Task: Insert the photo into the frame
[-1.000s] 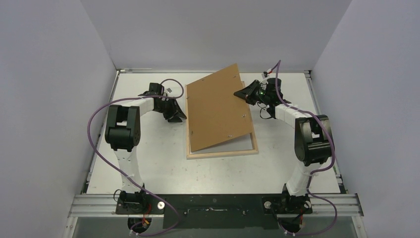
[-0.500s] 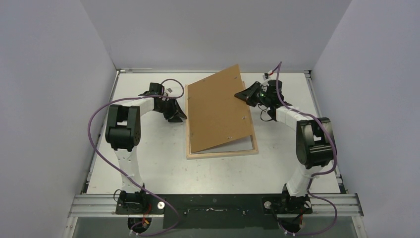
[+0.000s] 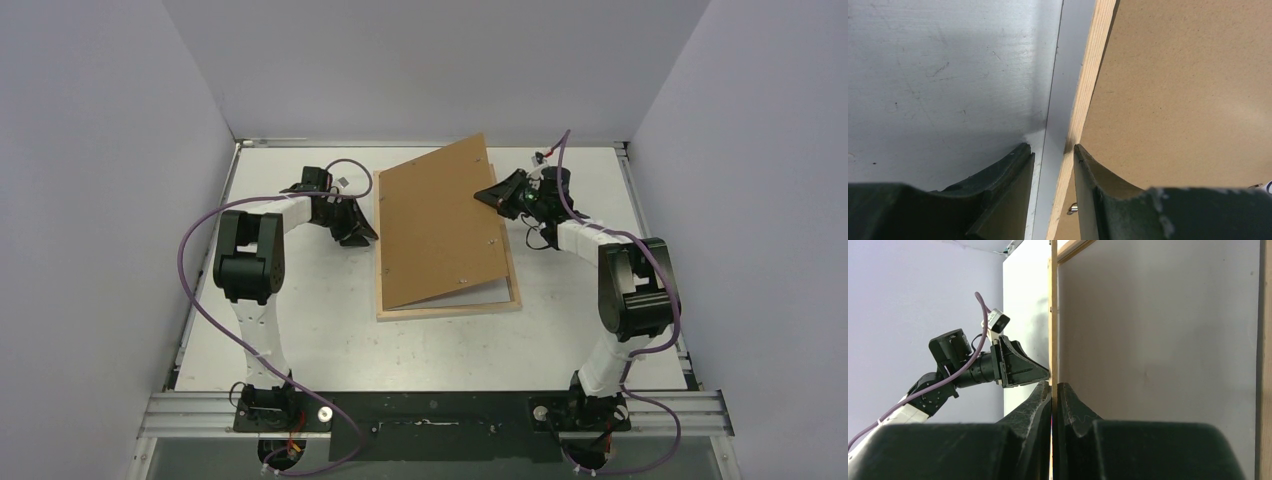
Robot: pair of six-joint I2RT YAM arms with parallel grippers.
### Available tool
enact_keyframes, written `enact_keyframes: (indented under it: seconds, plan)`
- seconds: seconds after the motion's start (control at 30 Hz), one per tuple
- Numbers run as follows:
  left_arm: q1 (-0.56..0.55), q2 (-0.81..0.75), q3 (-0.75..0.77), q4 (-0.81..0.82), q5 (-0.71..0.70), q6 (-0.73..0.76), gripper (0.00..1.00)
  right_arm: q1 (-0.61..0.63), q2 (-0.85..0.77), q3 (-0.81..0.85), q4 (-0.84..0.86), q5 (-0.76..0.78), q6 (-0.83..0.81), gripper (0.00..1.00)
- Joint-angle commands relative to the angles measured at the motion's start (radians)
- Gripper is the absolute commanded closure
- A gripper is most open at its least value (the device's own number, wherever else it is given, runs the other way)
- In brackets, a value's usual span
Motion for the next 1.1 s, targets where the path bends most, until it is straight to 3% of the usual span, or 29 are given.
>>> enact_keyframes:
  seconds: [0.0,0.13,0.37,0.6,0.77,1.07]
  plan:
    - [-0.006,0.023,0.023,-0.014,-0.025,0.034,0.66,0.000,0.005,-0.008,0.089,-0.022,0.015,1.00]
    - [-0.007,0.027,0.028,-0.018,-0.025,0.034,0.66,0.000,0.024,-0.014,0.099,-0.035,0.018,0.94]
    - [-0.006,0.029,0.028,-0.022,-0.027,0.037,0.66,-0.019,0.072,-0.011,0.155,-0.108,0.039,0.98]
    - [-0.007,0.032,0.029,-0.024,-0.029,0.039,0.66,-0.023,0.109,-0.001,0.146,-0.126,0.027,0.80]
    - [-0.007,0.034,0.032,-0.030,-0.036,0.044,0.66,-0.023,0.110,-0.004,0.132,-0.114,0.022,0.77]
    - [-0.007,0.042,0.047,-0.046,-0.051,0.058,0.66,-0.043,0.126,0.004,0.140,-0.143,0.023,0.99]
